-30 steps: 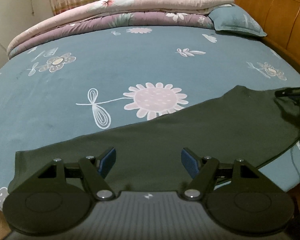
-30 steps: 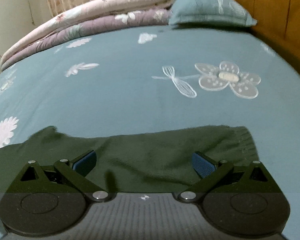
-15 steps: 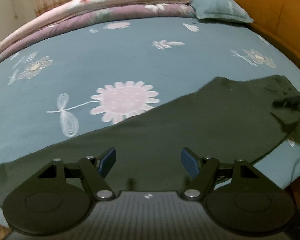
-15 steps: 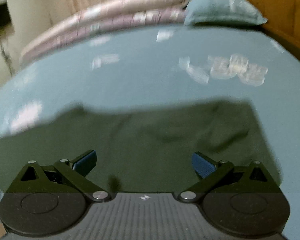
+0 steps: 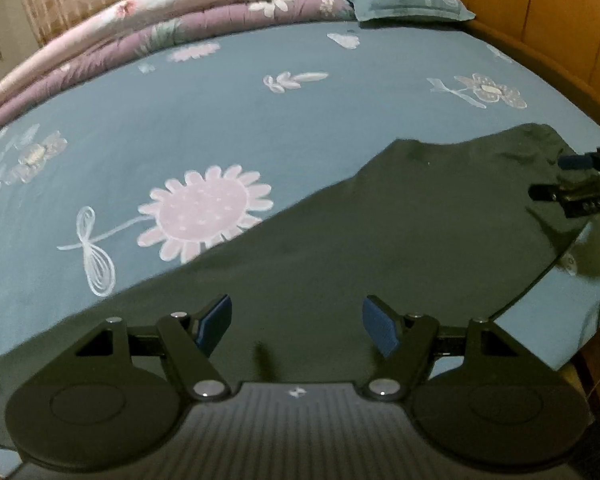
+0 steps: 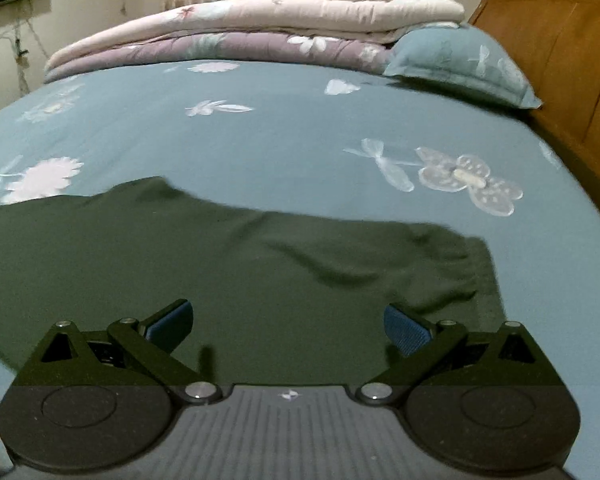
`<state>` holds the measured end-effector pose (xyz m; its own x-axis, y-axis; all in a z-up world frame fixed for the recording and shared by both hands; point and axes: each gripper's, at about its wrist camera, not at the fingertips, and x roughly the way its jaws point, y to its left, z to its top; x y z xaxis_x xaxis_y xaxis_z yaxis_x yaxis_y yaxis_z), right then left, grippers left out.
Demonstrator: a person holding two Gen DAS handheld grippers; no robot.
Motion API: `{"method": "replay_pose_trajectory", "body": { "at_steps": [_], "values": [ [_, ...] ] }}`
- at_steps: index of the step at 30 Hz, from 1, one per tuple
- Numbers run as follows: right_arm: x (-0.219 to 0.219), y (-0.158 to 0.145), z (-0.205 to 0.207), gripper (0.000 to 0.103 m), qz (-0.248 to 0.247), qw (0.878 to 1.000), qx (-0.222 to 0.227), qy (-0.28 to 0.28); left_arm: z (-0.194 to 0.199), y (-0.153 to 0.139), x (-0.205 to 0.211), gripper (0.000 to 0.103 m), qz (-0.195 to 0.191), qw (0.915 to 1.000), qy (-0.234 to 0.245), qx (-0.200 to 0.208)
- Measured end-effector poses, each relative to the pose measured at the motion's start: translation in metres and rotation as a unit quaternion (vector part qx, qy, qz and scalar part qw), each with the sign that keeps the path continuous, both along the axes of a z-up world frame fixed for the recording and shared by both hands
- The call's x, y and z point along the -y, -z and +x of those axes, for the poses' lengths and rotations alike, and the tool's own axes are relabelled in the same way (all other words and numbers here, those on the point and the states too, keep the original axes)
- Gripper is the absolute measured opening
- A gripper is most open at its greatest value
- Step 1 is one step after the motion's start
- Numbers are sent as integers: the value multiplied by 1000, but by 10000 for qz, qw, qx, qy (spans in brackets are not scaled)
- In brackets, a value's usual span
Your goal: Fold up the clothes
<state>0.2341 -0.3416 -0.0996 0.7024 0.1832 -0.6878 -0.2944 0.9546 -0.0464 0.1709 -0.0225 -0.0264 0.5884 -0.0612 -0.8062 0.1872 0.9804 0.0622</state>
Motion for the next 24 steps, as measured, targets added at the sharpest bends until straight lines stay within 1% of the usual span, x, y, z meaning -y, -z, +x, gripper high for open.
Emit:
{"method": "replay_pose_trajectory", "body": {
  "at_steps": [2, 4, 6, 9, 12, 15, 18, 22, 24],
  "values": [
    [13, 8, 2, 103, -108, 9993, -157, 312, 3, 10, -3, 74, -20, 9998, -92, -166],
    [32, 15, -4, 103, -30, 9982, -276, 522, 6, 21, -5, 74, -67, 9992, -140, -356],
    [43, 14, -11, 103, 93, 9983, -269, 512, 9, 34, -6, 74, -93, 9981, -196, -577],
    [38, 5, -12, 103, 53, 9976, -276, 634, 10, 40, -6, 74, -102, 9975, -279, -647],
    [25, -8, -5, 103, 232, 9986, -85, 468, 12, 35, -1, 74, -113, 9982, -164, -560],
    [12, -10, 6, 103, 269, 9992, -26, 282, 15, 32, 5, 74, -61, 9985, -44, -546],
    [3, 0, 11, 103, 183, 9996, -141, 149, 17, 36, 9, 74, -25, 9979, -2, -640],
    [7, 15, -2, 103, 28, 9995, -314, -37, 14, 42, 4, 77, -3, 9965, -126, -827],
    [9, 20, -8, 103, -3, 9992, -384, -102, 13, 39, 3, 77, -13, 9967, -181, -796]
  ]
}}
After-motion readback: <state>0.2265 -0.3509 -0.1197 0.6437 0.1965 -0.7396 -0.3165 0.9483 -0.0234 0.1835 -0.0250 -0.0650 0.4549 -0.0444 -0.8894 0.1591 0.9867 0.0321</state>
